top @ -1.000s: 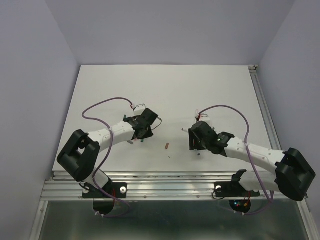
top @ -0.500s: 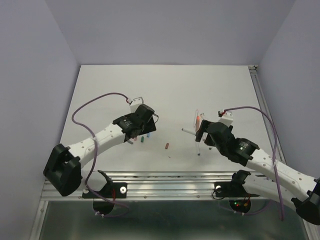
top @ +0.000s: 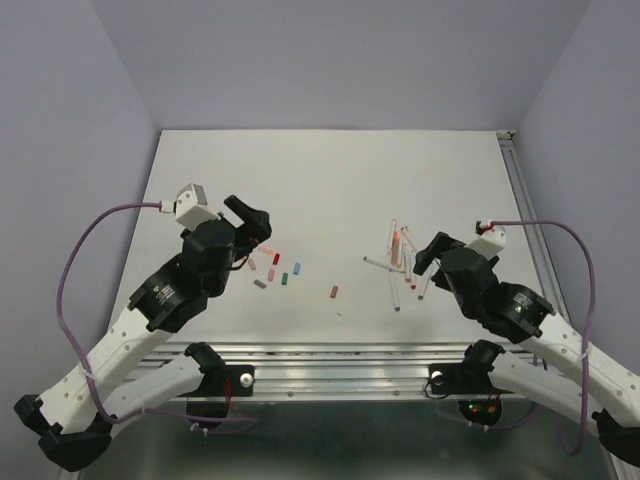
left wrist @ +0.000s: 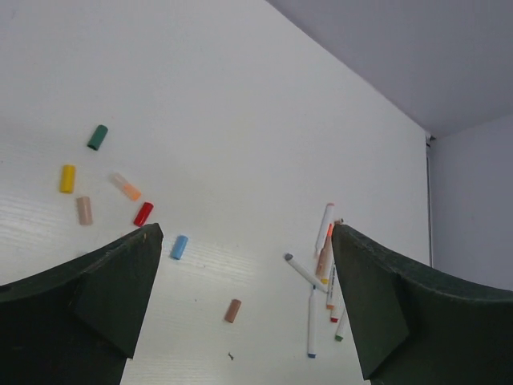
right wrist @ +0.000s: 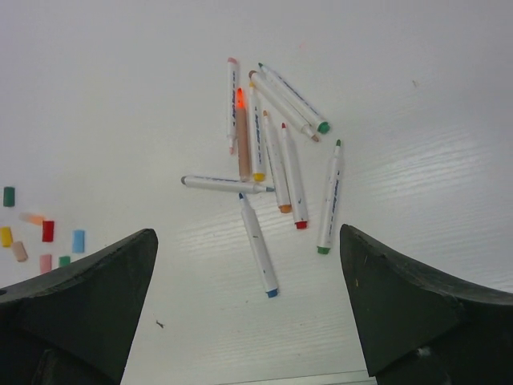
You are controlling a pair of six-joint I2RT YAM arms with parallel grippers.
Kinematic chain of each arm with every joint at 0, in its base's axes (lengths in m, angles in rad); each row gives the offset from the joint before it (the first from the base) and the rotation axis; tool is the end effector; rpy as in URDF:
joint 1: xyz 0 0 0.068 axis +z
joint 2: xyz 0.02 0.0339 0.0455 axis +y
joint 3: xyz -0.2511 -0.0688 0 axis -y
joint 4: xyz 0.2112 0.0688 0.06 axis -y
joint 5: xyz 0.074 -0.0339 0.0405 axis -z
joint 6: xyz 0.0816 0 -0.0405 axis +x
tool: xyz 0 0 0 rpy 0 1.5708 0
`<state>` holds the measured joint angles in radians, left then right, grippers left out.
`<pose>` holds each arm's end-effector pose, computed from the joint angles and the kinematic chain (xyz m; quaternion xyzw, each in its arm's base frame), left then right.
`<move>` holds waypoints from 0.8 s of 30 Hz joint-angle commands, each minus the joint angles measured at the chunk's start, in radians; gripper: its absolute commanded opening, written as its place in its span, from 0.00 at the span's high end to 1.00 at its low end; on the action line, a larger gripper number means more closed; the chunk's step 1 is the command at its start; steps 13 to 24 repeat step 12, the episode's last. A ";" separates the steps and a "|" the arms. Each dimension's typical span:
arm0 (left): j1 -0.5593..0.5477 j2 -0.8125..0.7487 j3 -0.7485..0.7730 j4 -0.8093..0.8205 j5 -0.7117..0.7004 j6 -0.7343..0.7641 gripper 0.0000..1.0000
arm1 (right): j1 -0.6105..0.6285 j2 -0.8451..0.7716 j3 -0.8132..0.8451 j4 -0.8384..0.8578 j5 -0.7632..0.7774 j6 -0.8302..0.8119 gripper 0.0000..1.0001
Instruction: Open the pen caps
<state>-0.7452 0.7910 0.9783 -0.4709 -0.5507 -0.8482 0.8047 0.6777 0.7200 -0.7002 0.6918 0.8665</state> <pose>0.1595 -0.0890 0.3502 -0.2026 0.7604 -0.2609 0.5592 0.1354 0.0656 0.2561 0.1755 0.8394 0.1034 0.5038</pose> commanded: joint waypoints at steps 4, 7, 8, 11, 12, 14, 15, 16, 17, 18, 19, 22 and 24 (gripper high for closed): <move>-0.002 -0.125 -0.093 -0.115 -0.182 -0.123 0.01 | -0.001 -0.027 0.122 -0.162 0.178 0.098 0.00; -0.002 -0.153 -0.115 -0.136 -0.209 -0.152 0.01 | -0.001 -0.046 0.119 -0.183 0.198 0.109 0.00; -0.002 -0.156 -0.118 -0.143 -0.216 -0.158 0.01 | -0.002 -0.055 0.114 -0.179 0.205 0.105 0.00; -0.002 -0.159 -0.132 -0.167 -0.261 -0.198 0.01 | -0.002 -0.084 0.104 -0.163 0.209 0.091 0.00; -0.002 -0.159 -0.139 -0.164 -0.274 -0.203 0.01 | -0.002 -0.090 0.102 -0.154 0.210 0.080 0.00; -0.002 -0.159 -0.139 -0.164 -0.274 -0.203 0.01 | -0.002 -0.090 0.102 -0.154 0.210 0.080 0.00; -0.002 -0.159 -0.139 -0.164 -0.274 -0.203 0.01 | -0.002 -0.090 0.102 -0.154 0.210 0.080 0.00; -0.002 -0.159 -0.139 -0.164 -0.274 -0.203 0.01 | -0.002 -0.090 0.102 -0.154 0.210 0.080 0.00; -0.002 -0.159 -0.139 -0.164 -0.274 -0.203 0.01 | -0.002 -0.090 0.102 -0.154 0.210 0.080 0.00; -0.002 -0.159 -0.139 -0.164 -0.274 -0.203 0.01 | -0.002 -0.090 0.102 -0.154 0.210 0.080 0.00; -0.002 -0.159 -0.139 -0.164 -0.274 -0.203 0.01 | -0.002 -0.090 0.102 -0.154 0.210 0.080 0.00; -0.002 -0.159 -0.139 -0.164 -0.274 -0.203 0.01 | -0.002 -0.090 0.102 -0.154 0.210 0.080 0.00; -0.002 -0.159 -0.139 -0.164 -0.274 -0.203 0.01 | -0.002 -0.090 0.102 -0.154 0.210 0.080 0.00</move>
